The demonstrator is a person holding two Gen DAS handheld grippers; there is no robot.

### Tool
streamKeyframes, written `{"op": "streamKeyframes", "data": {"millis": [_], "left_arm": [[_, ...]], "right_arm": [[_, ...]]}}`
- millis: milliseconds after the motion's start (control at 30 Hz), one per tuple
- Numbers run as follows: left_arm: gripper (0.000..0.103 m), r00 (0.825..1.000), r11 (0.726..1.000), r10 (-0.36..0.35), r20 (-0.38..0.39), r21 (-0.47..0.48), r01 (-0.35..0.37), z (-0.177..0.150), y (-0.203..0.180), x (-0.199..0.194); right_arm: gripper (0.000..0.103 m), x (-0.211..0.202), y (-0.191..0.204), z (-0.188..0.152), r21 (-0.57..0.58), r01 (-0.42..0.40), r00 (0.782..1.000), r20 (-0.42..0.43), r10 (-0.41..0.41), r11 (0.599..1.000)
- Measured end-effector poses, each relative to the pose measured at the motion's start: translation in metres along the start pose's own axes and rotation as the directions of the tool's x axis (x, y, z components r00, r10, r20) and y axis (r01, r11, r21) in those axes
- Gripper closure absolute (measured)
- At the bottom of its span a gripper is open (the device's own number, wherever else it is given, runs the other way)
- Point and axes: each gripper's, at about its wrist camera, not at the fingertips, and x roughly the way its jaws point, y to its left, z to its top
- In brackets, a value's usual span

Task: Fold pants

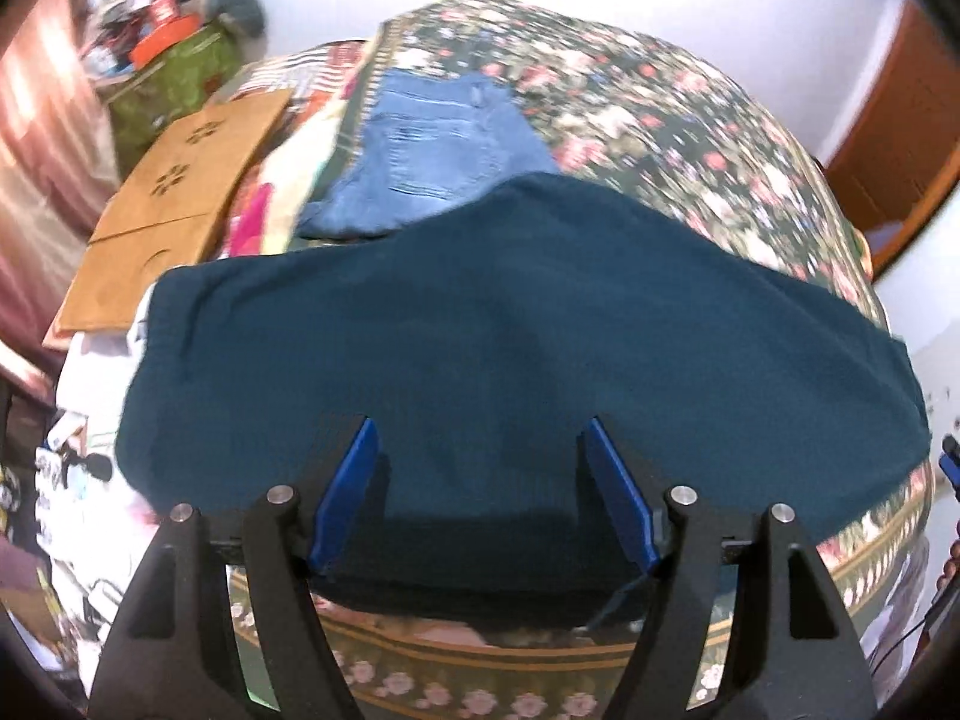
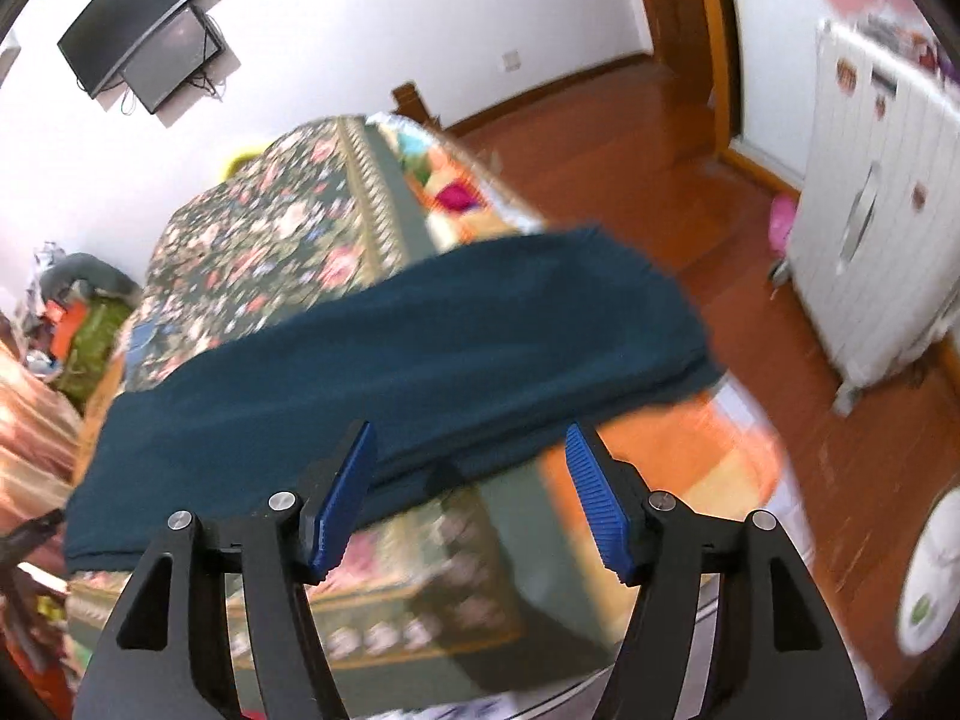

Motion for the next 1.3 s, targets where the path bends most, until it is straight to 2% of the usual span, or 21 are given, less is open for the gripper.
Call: {"op": "streamKeyframes", "data": {"millis": [133,300,367,400,700,767,900,933,1067,1167,1300], "left_arm": [[0.031,1.0,0.999,0.003,-0.019,0.035,-0.003,-0.003,-0.01,0.01],[0.031,0.999,0.999,-0.022,-0.029,0.038,0.024,-0.003,-0.01,0.015],[0.025,0.999,0.999,-0.02,-0.029,0.032,0.021,-0.003,-0.007,0.017],[0.021,1.0,0.999,-0.016,-0.025,0.028,0.016,-0.003,-0.005,0.018],[0.02,0.999,0.999,-0.035,-0.026,0.024,0.036,-0.002,-0.003,0.023],[0.02,0.999,0.999,-0.039,-0.028,0.03,0.04,-0.001,-0.003,0.024],[0.012,0.999,0.999,-0.044,-0.03,0.012,0.045,0.0,0.002,0.028],[0.012,0.998,0.999,-0.053,-0.033,0.003,0.053,0.0,0.004,0.029],[0.012,0.997,0.998,-0.065,-0.036,-0.009,0.065,0.0,0.006,0.029],[0.012,0.998,0.998,-0.056,-0.032,0.0,0.056,-0.001,0.005,0.027],[0.012,0.998,0.999,-0.05,-0.024,0.015,0.051,-0.004,0.003,0.023]], "right_arm": [[0.041,0.007,0.005,-0.014,0.059,-0.052,0.998,-0.018,0.053,0.997],[0.041,0.016,0.006,-0.008,0.043,-0.015,1.0,-0.003,0.015,0.999],[0.041,0.02,0.004,-0.003,0.052,-0.004,1.0,0.009,0.004,0.999],[0.041,0.023,0.002,0.0,0.064,-0.01,1.0,0.012,0.009,0.998],[0.042,0.049,-0.023,0.022,0.199,-0.021,0.999,0.029,0.015,0.98],[0.042,0.05,-0.031,0.03,0.238,0.011,0.998,0.051,-0.023,0.971],[0.042,0.055,-0.047,0.044,0.277,0.032,0.996,0.067,-0.053,0.96],[0.045,0.057,-0.05,0.047,0.278,0.04,0.996,0.071,-0.062,0.96],[0.08,0.055,-0.053,0.055,0.263,0.099,0.99,0.071,-0.121,0.96],[0.086,0.045,-0.043,0.062,0.204,0.133,0.986,0.072,-0.151,0.97],[0.09,0.02,-0.018,0.074,0.1,0.146,0.977,0.144,-0.16,0.984]]}}
